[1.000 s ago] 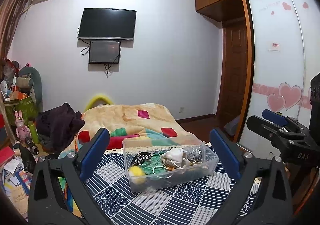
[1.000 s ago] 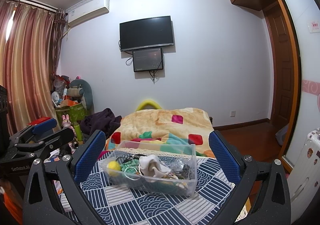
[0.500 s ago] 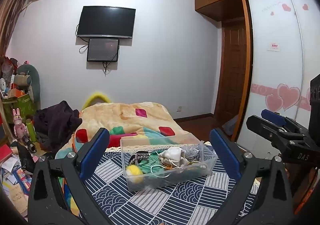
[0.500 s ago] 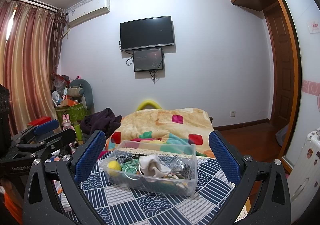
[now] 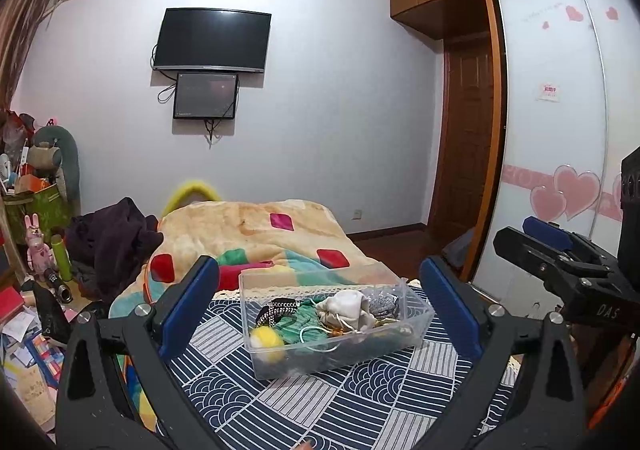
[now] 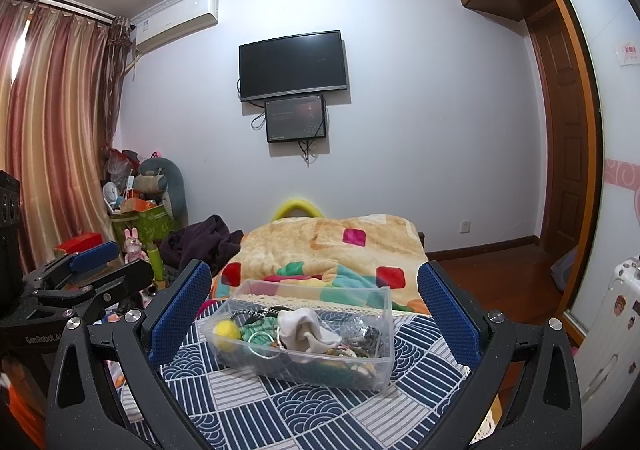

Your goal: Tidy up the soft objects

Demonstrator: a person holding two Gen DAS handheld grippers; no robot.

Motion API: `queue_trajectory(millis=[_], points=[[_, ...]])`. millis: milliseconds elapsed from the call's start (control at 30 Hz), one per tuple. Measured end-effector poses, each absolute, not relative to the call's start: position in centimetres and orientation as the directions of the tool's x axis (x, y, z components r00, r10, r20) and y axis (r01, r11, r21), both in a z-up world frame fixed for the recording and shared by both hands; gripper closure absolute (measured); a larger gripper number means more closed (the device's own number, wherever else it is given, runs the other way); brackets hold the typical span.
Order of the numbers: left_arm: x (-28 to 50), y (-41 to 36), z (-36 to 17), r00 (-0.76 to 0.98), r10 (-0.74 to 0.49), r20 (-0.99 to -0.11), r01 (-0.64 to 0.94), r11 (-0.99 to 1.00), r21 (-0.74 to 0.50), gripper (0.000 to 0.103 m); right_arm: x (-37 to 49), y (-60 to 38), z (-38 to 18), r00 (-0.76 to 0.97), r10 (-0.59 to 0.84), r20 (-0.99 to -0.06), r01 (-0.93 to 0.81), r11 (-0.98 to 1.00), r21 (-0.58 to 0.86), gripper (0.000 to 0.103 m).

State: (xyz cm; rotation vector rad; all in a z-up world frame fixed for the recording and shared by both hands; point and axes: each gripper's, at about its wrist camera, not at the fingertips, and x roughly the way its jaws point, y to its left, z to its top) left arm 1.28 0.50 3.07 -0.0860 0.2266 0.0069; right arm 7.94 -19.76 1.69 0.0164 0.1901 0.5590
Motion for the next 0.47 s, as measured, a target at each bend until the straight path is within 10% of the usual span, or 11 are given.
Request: queue_trajectory(millis=[467], points=[[1.21, 0.0, 2.93, 0.974, -0.012, -0.226, -0.005, 0.997, -0.071, 0.001, 8.21, -19.9, 1.55, 0.829, 0.529, -0.18, -0.529, 0.847, 0.053, 0.0]])
